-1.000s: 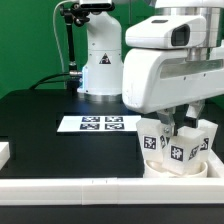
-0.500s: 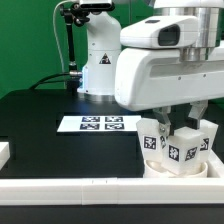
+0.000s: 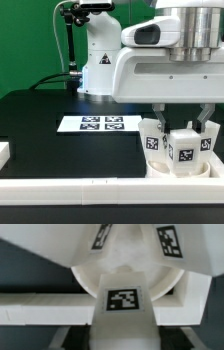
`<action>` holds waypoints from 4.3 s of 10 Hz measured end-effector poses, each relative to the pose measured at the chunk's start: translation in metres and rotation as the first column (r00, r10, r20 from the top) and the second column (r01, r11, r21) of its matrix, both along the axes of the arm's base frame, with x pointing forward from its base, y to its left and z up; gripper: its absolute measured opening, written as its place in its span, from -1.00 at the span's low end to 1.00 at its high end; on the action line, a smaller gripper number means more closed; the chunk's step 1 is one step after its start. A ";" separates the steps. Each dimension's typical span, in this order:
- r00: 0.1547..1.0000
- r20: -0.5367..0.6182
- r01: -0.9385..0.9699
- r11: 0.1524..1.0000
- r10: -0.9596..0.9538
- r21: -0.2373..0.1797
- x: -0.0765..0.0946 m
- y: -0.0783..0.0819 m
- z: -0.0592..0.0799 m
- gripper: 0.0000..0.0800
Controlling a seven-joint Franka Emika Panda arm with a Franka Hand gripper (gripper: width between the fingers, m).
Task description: Assemble stool
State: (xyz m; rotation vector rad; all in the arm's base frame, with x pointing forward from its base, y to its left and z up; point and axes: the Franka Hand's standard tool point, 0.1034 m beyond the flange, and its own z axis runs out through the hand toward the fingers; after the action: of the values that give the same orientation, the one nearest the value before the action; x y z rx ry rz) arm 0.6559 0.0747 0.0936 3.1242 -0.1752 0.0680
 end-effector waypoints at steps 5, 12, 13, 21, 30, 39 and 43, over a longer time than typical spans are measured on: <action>0.861 -0.005 0.508 0.861 -0.508 0.026 -0.002 0.006 0.000 -0.16; 0.522 -0.026 0.852 0.521 -0.852 0.043 -0.004 0.013 -0.003 -0.16; 0.429 -0.038 0.903 0.427 -0.903 0.049 -0.004 0.014 -0.003 -0.16; -0.224 -0.144 0.973 -0.230 -0.964 0.031 -0.004 0.027 -0.003 -0.16; -0.230 -0.188 0.971 -0.239 -0.955 0.027 -0.001 0.030 0.006 0.50; 0.521 -0.107 0.853 0.512 -0.847 0.102 0.004 0.028 0.012 0.62; 0.787 -0.051 0.616 0.782 -0.614 0.096 0.004 0.027 0.012 0.62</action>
Offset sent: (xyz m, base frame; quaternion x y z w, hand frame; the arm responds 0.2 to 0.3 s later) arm -0.0040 0.0040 0.0031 -0.0024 -0.0089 0.2534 0.9673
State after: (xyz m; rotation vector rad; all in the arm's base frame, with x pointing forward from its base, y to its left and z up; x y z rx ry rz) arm 0.6602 0.1017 0.1056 2.9813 -1.2233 0.0225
